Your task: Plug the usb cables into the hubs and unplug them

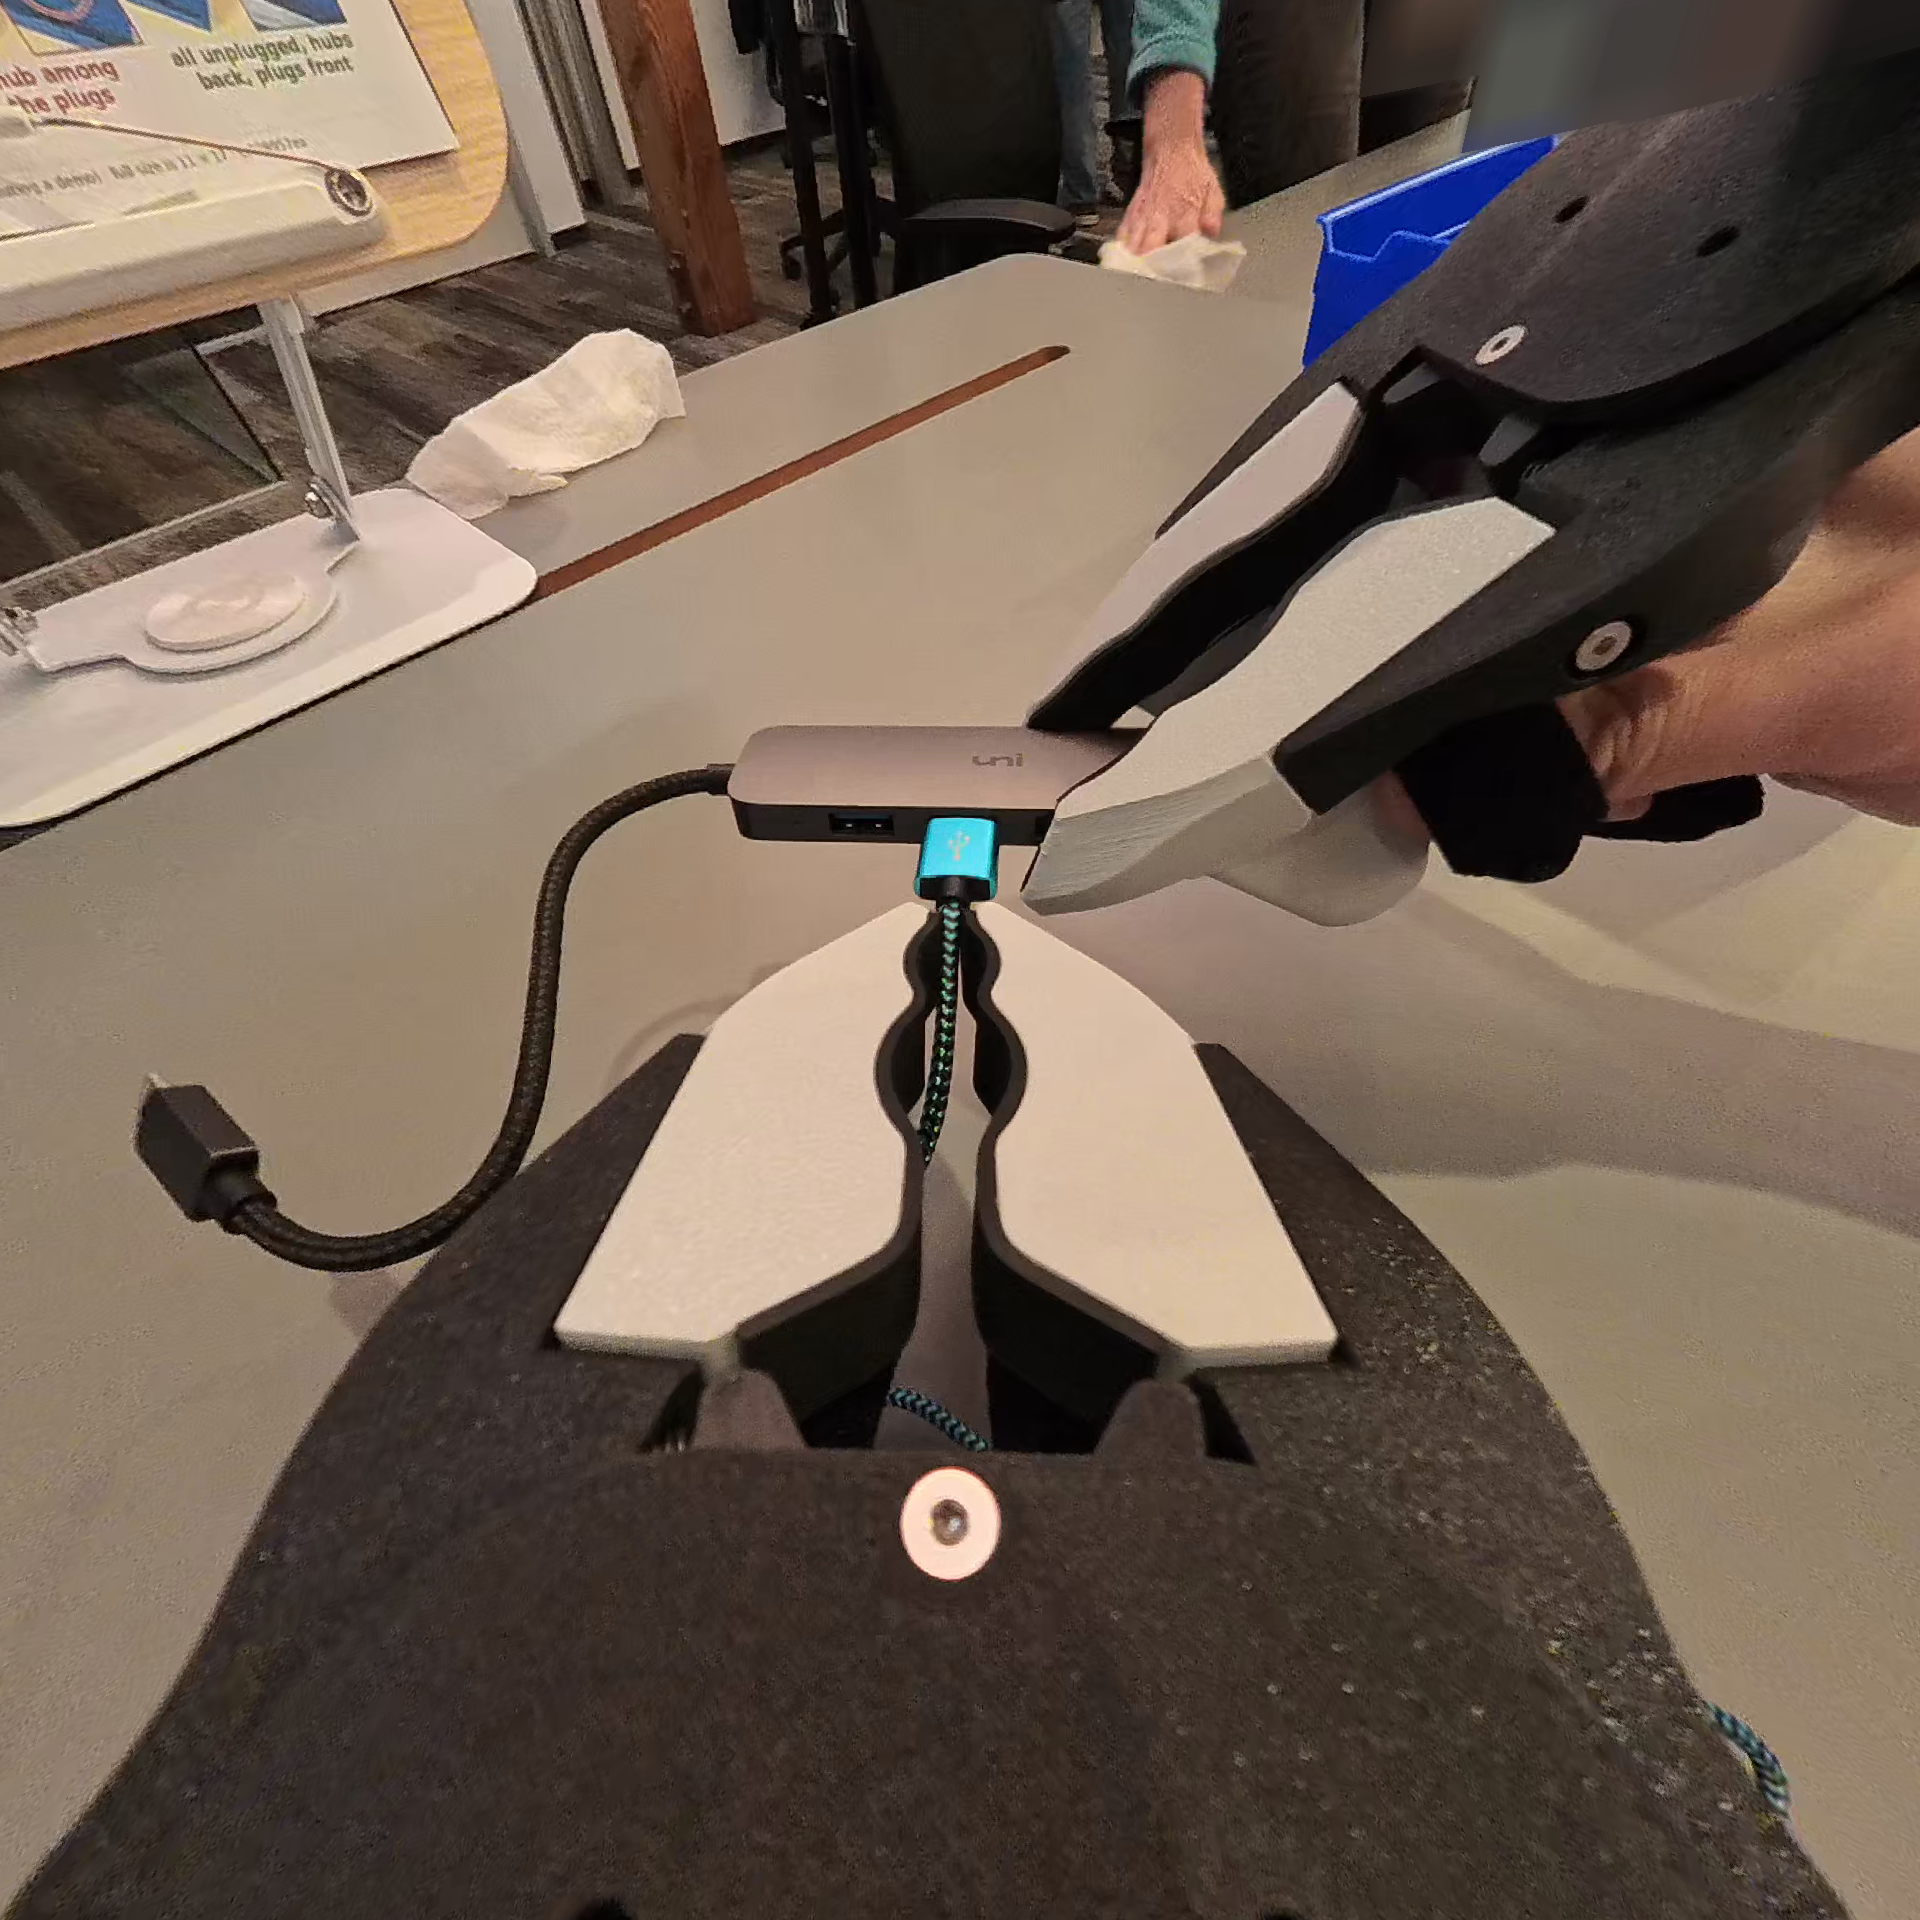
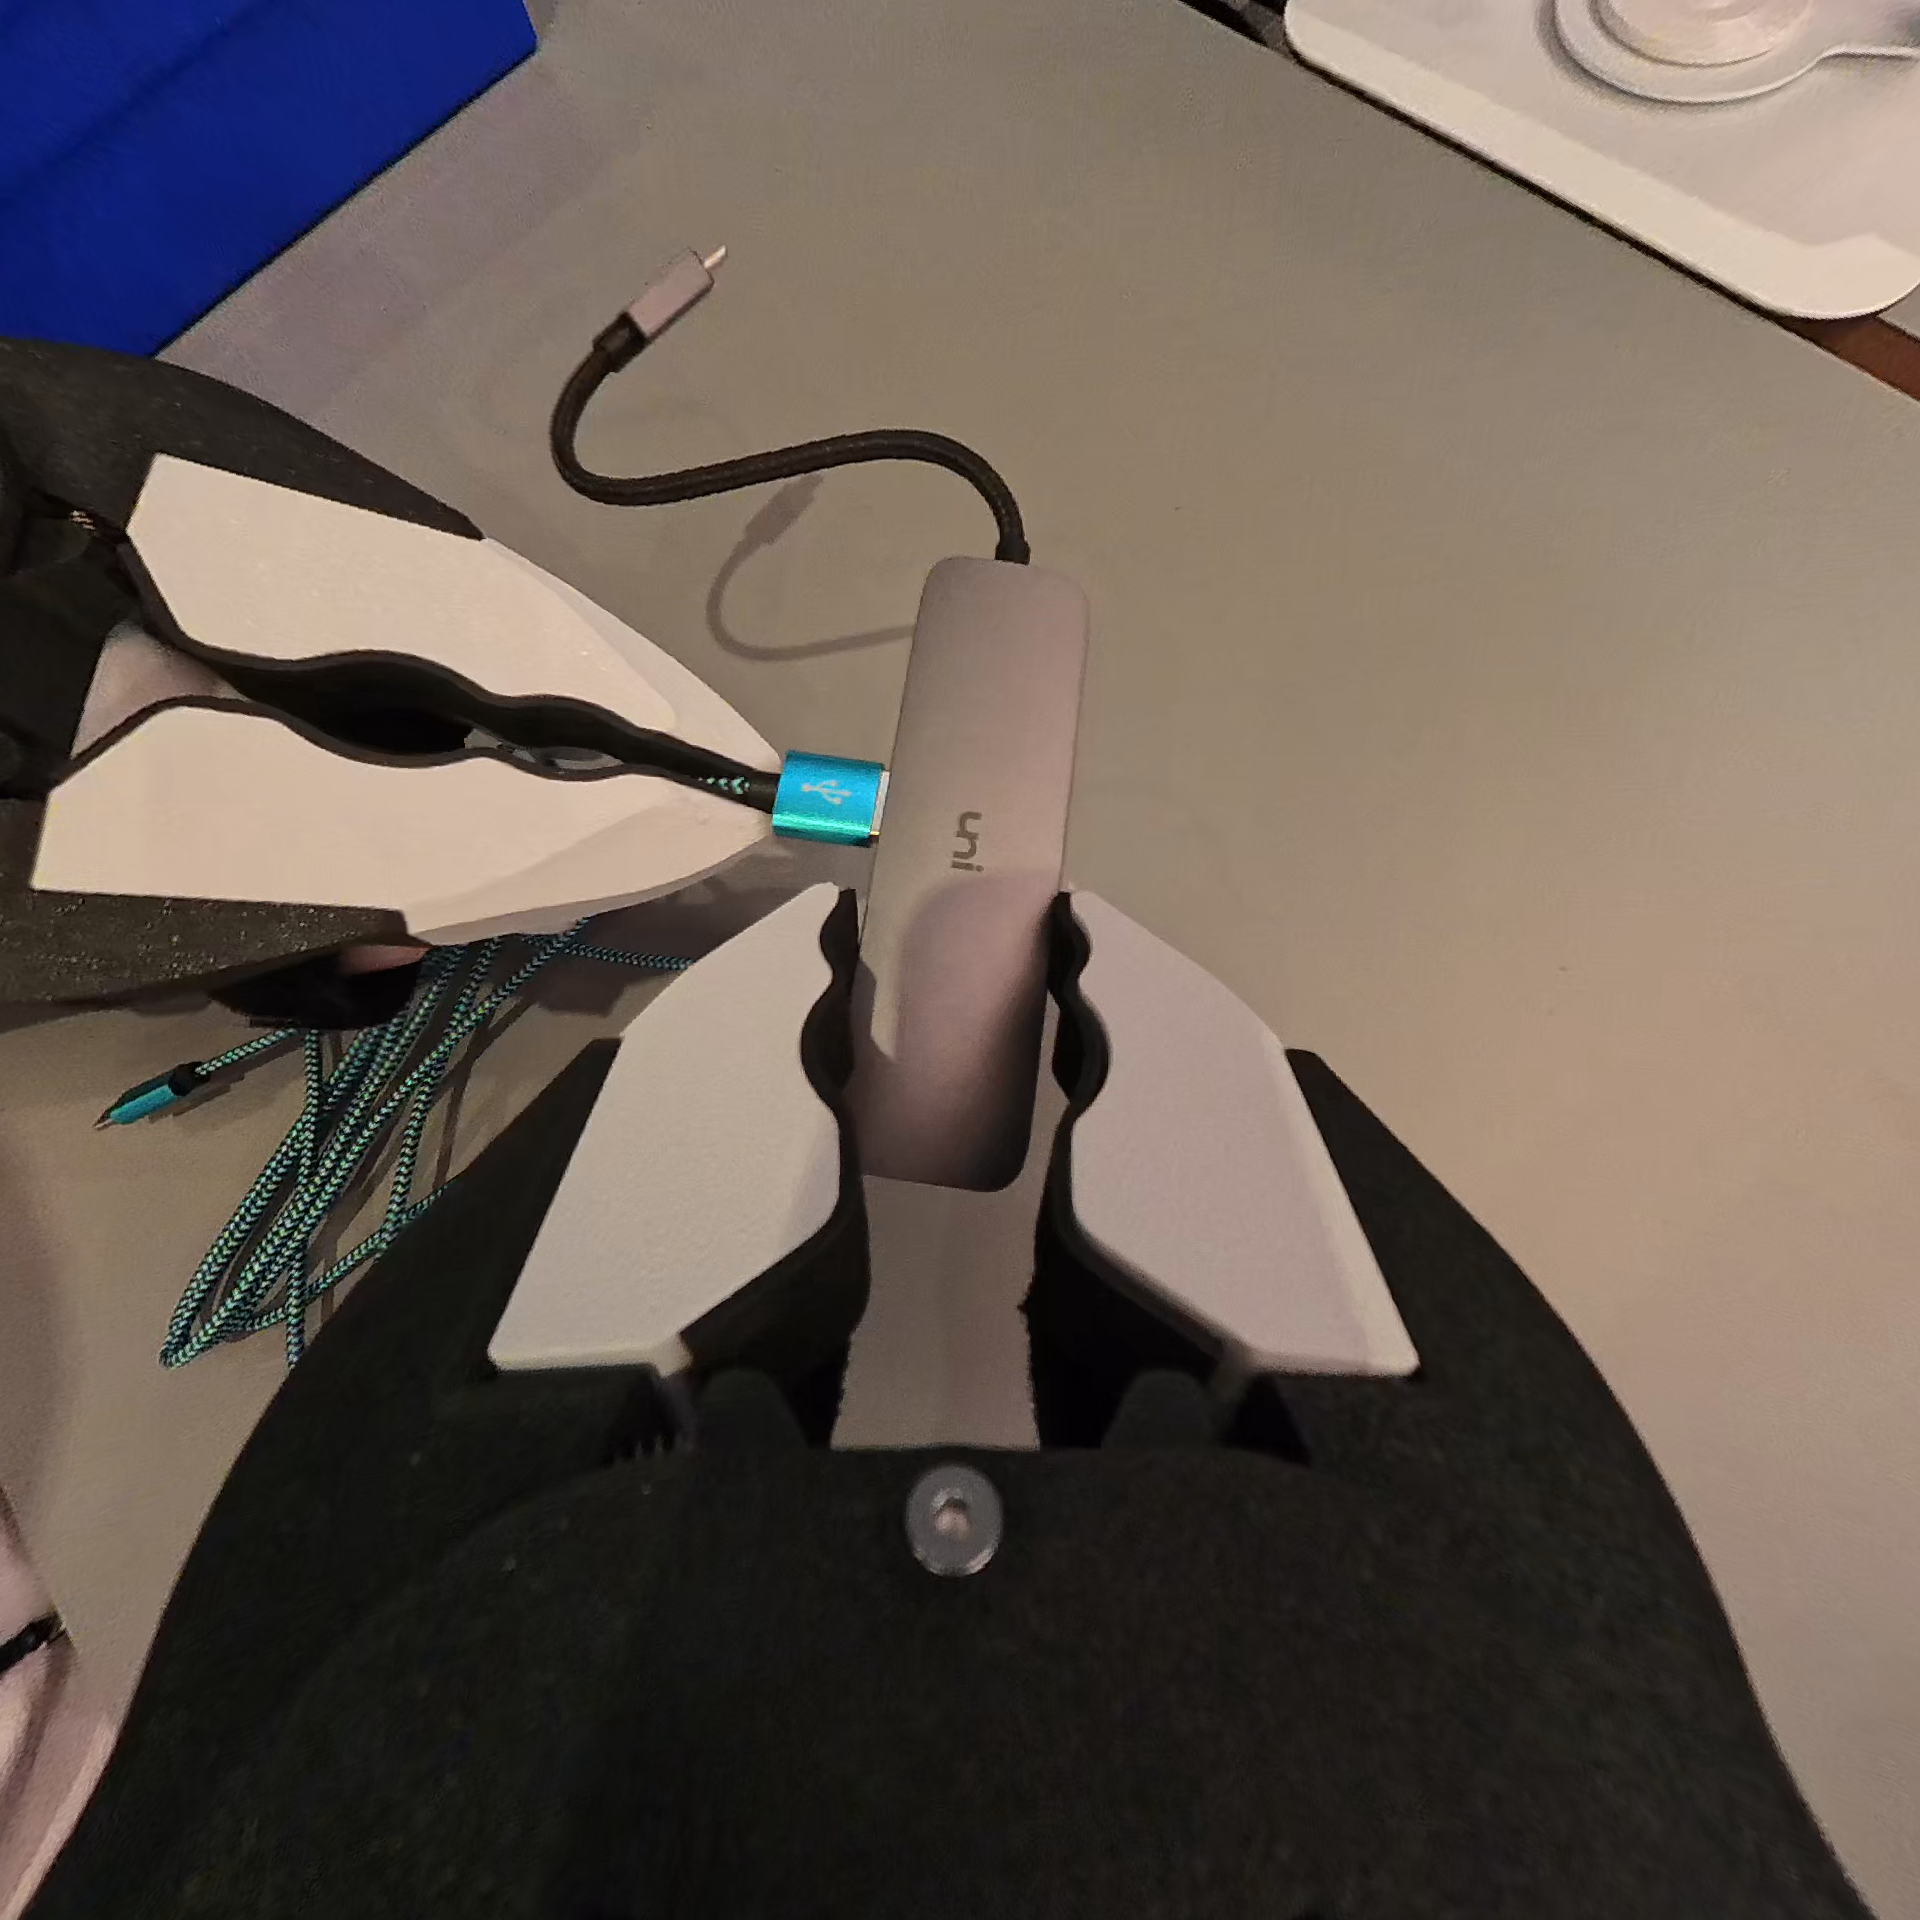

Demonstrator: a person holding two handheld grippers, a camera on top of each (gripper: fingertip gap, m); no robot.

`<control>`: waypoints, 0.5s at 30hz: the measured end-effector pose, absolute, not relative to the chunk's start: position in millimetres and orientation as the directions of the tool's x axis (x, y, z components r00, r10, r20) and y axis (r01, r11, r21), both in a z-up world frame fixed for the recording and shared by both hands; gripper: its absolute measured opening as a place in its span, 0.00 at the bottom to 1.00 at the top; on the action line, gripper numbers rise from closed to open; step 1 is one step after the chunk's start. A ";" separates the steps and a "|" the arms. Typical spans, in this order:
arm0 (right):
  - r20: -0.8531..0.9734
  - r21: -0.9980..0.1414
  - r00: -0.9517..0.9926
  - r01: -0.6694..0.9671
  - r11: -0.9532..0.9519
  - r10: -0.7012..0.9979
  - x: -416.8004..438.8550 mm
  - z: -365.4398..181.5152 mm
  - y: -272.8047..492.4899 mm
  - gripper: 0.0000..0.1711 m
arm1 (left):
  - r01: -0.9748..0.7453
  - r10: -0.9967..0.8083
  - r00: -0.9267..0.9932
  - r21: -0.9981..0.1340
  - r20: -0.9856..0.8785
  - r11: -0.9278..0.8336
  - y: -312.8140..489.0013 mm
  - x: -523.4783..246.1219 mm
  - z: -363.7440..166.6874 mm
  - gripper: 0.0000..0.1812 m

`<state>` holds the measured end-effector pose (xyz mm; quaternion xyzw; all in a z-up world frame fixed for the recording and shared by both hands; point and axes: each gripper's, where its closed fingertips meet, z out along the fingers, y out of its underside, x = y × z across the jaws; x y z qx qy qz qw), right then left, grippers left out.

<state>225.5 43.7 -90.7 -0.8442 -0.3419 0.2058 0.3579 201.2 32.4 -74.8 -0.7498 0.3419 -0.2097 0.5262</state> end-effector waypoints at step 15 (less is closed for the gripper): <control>0.260 -0.824 0.683 0.525 -0.212 0.683 248.0 -66.5 52.0 0.20 | -0.200 -0.739 0.673 -0.969 -0.025 -0.149 11.1 182.0 -40.0 0.08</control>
